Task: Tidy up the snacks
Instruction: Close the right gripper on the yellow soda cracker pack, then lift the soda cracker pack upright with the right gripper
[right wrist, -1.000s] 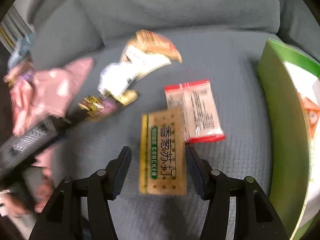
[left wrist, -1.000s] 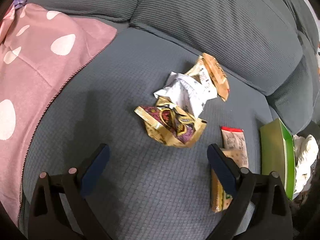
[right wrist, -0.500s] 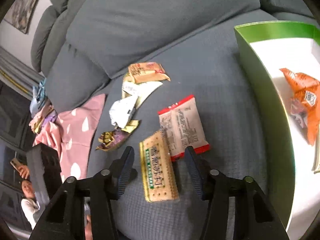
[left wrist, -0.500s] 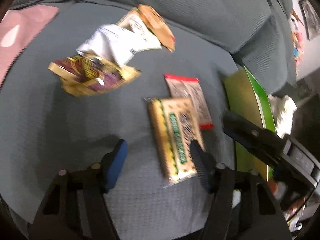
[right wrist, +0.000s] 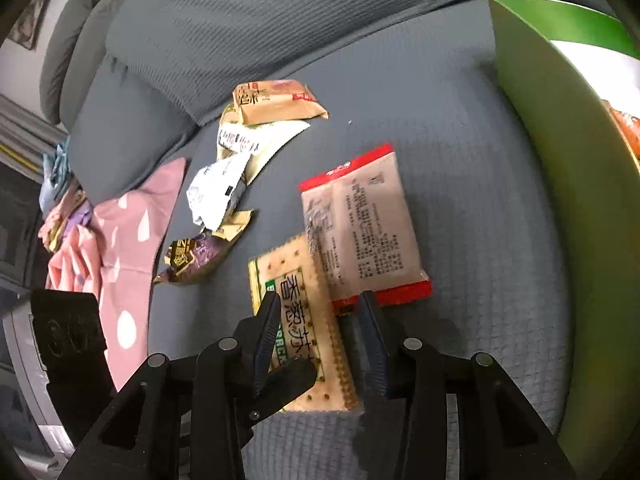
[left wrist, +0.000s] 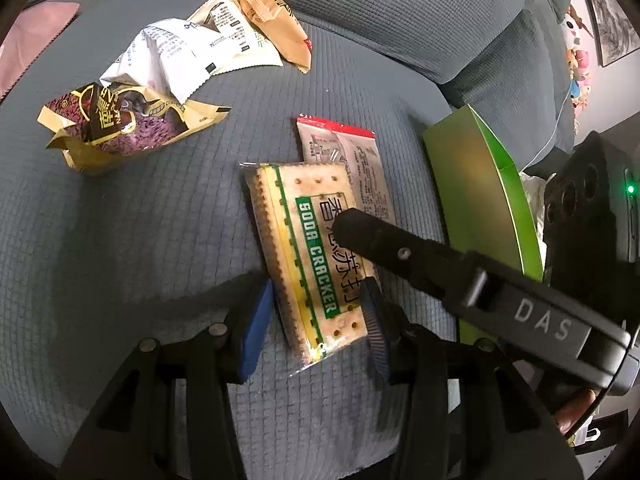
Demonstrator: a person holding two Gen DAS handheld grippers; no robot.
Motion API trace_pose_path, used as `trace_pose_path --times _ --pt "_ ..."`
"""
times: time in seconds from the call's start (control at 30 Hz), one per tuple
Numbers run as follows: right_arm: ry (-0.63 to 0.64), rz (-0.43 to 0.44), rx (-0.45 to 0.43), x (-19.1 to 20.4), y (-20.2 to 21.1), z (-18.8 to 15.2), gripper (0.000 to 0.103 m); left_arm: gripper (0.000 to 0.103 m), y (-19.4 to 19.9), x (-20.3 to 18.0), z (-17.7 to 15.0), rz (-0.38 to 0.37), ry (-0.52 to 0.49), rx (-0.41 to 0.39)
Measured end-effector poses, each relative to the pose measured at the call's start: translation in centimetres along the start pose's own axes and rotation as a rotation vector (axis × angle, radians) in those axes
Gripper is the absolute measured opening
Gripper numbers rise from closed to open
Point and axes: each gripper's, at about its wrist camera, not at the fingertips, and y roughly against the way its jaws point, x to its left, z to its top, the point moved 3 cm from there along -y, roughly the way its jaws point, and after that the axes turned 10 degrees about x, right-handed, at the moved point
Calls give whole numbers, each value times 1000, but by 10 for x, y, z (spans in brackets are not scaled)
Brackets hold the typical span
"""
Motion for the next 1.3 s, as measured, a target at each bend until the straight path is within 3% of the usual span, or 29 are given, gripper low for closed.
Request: trace_pose_path --times 0.13,0.27,1.0,1.3 --pt "-3 64 42 1 -6 -2 43 44 -2 -3 0 17 -11 -9" --pt "4 49 27 4 -3 -4 43 42 -1 -8 3 18 -26 -34" --pt "291 -17 -356 57 53 -18 44 42 32 -35 2 62 -188 -301" --pt "324 -10 -426 65 63 -23 44 42 39 -41 0 66 -226 -374"
